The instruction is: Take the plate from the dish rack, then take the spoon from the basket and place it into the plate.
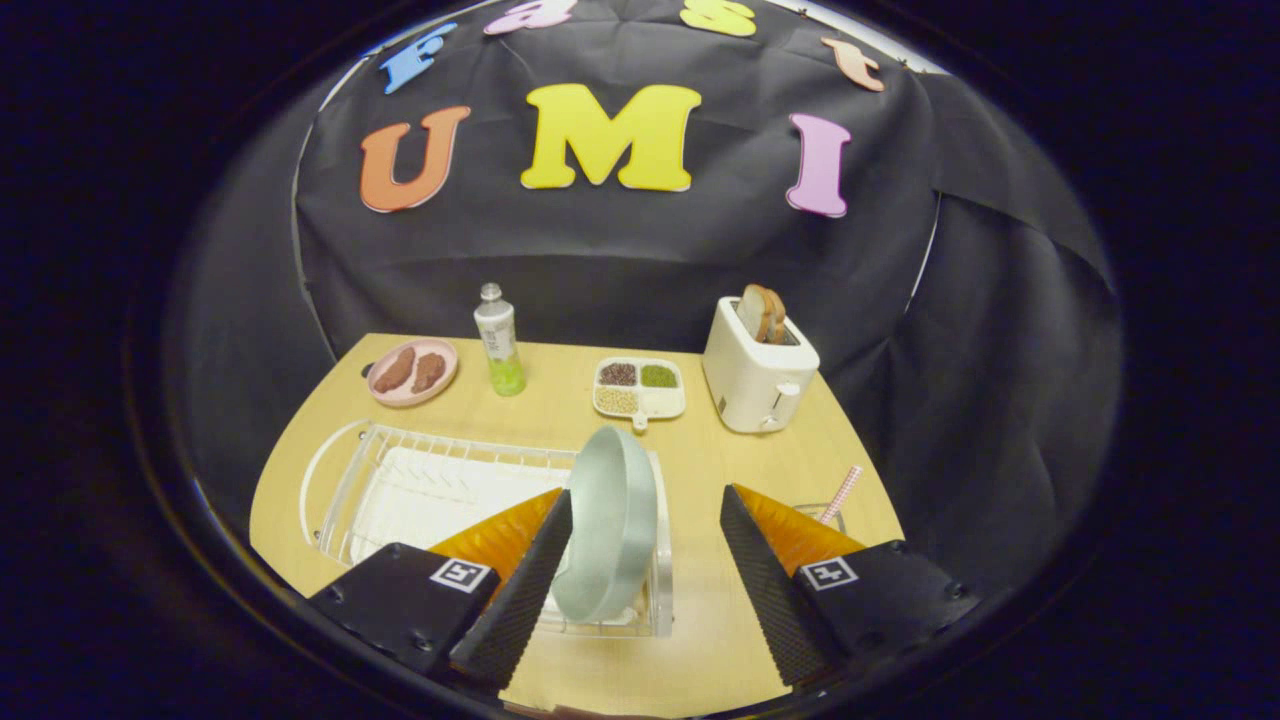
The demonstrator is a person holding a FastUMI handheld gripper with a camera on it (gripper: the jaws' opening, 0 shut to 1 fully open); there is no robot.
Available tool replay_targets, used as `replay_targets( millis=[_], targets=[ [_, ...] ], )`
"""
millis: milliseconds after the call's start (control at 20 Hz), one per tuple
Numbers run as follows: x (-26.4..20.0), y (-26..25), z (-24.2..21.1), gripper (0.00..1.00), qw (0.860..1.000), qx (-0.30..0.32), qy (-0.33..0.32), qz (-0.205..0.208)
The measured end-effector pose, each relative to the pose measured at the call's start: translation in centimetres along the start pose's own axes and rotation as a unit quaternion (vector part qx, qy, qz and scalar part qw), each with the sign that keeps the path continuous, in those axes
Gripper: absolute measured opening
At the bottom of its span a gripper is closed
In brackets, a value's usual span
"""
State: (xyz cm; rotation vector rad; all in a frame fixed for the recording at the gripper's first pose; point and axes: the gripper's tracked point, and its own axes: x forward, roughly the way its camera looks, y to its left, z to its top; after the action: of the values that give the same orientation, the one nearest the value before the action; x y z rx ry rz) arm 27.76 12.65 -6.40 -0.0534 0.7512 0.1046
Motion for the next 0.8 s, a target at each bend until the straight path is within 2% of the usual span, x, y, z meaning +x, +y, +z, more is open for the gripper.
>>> replay_targets(
  millis=[100,200,250,400,550,600,700,800],
  targets=[
    [2.3,0.8,0.0,0.94,0.999,-0.017,0.042,-0.025],
    [3.7,-0.3,-0.4,0.88,0.993,-0.026,0.086,-0.081],
    [4.0,-0.3,-0.5,0.84,0.99,-0.03,0.104,-0.096],
    [5.0,1.4,-0.8,0.73,0.985,-0.065,0.141,-0.073],
    [6.0,-0.1,-0.8,0.41,0.979,-0.065,0.162,-0.104],
    [6.0,0.1,-1.0,0.31,0.979,-0.061,0.168,-0.102],
    [5.5,1.0,-0.8,0.28,0.978,-0.06,0.174,-0.101],
    [5.0,1.4,-0.8,0.24,0.975,-0.065,0.166,-0.134]
  ],
)
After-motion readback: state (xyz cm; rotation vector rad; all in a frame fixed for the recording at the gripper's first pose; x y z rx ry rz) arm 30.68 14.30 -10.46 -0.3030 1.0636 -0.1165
